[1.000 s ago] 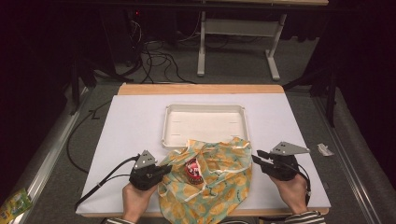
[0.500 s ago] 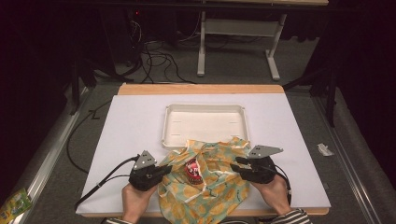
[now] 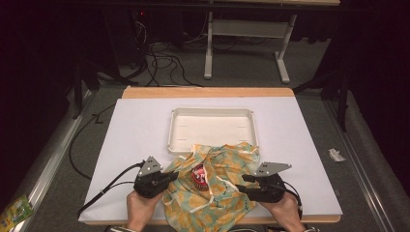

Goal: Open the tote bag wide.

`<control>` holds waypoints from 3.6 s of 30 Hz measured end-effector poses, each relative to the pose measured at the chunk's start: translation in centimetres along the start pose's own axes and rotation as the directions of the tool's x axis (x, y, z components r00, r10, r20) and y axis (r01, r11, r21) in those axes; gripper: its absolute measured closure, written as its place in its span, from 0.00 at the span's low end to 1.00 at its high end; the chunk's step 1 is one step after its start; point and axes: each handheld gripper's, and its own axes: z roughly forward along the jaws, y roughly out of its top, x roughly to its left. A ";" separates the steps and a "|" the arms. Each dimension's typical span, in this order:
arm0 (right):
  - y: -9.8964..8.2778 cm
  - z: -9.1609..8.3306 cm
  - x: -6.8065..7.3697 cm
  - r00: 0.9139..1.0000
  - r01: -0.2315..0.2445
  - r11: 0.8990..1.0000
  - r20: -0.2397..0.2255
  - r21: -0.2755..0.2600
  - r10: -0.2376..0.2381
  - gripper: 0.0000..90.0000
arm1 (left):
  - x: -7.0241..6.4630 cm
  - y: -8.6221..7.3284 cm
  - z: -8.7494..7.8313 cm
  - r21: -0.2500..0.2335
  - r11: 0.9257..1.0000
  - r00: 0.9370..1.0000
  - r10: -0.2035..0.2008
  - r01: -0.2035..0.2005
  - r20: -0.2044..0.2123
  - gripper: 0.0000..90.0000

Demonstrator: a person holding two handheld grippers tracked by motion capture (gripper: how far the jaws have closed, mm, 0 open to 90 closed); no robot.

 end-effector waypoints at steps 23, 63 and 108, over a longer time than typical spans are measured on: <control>3.2 -0.2 1.5 0.997 0.049 0.997 -0.055 -0.051 -0.052 0.52 | -0.1 0.0 0.1 0.000 1.000 1.000 -0.001 0.001 0.003 0.99; -3.3 -2.0 -0.8 0.997 -0.010 0.999 0.076 0.048 0.007 1.00 | -0.6 -0.6 0.6 0.020 1.000 1.000 0.020 -0.020 -0.010 0.98; 4.7 1.8 1.6 0.999 0.047 0.999 -0.019 0.023 -0.047 0.86 | -1.2 -0.3 1.1 0.019 1.000 1.000 0.020 -0.020 -0.019 0.97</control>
